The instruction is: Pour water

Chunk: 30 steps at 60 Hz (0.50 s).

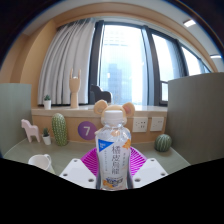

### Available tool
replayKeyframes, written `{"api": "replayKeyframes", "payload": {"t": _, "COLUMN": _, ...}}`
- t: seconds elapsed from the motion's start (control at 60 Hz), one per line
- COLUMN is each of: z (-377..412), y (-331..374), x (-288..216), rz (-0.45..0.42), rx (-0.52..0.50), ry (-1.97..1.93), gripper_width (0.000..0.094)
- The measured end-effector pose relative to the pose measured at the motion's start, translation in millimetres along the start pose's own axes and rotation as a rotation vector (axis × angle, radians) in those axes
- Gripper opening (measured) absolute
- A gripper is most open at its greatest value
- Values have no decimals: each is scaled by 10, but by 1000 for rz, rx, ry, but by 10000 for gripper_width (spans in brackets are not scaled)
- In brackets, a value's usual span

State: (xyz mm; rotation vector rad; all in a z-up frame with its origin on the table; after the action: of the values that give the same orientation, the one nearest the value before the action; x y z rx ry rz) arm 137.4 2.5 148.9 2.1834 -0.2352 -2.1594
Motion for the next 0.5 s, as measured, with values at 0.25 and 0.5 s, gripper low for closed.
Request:
{"api": "replayKeyframes", "payload": {"t": 0.25, "z": -70, "y": -2, "x": 271, "rz": 13, "rx": 6, "ry": -34, "gripper_width": 354}}
{"api": "replayKeyframes", "payload": {"t": 0.5, "z": -87, "y": 40, "x": 293, "rz": 33, "rx": -6, "ry": -46, "gripper_width": 557}}
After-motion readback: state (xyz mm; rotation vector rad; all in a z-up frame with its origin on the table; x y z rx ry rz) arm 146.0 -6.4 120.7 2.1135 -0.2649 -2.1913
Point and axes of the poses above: the point between the fingertips, and its own axes, seen from behind it with the camera up: z to the left, x down, y backward, against the way the camera looks, the point moved 5 cm from there along y, backward, against the way the camera looks, and after that the axes turned 2 degrees about x, right-handed, at the moved point
